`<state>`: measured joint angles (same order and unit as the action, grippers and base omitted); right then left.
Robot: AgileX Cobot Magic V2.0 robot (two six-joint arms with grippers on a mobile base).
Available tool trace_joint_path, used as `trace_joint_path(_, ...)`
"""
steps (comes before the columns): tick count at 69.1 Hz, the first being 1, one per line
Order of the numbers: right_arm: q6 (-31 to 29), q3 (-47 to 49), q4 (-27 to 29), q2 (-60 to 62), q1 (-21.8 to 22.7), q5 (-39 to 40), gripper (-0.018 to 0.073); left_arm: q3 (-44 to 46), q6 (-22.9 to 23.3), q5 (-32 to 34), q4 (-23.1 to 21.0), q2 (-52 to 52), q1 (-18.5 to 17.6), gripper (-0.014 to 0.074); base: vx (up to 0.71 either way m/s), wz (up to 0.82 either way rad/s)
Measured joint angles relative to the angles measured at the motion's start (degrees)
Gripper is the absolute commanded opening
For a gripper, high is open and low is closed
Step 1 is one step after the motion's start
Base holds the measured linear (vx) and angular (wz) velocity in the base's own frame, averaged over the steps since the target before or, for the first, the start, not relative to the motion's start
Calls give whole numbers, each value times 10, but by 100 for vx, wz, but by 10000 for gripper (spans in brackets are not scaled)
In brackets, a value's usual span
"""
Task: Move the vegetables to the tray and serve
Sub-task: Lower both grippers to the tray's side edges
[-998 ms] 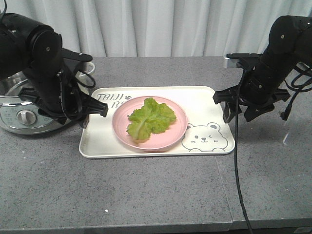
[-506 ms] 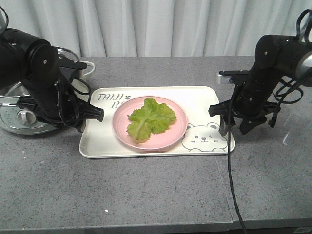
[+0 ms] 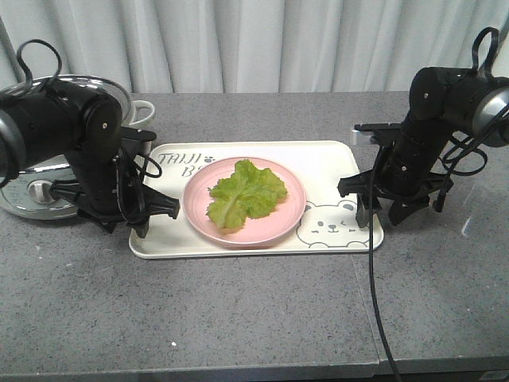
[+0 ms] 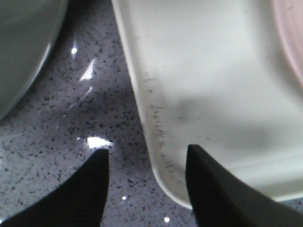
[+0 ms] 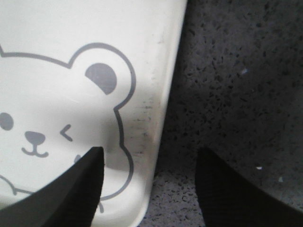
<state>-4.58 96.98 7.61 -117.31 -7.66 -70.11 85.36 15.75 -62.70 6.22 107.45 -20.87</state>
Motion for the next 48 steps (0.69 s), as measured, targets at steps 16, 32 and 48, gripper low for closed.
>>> trace_joint_path(16, 0, 0, -2, -2, 0, 6, 416, 0, 0, 4, -1, 21, 0, 352, 0, 0)
trace_joint_path(32, -1, 3, -6, -17, 0, 1, 393, -1, 0, 5, -2, 24, 0, 349, 0, 0)
trace_joint_path(48, -1, 4, -3, -18, 0, 0, 225, -1, -1, 6, -2, 24, 0, 203, 0, 0)
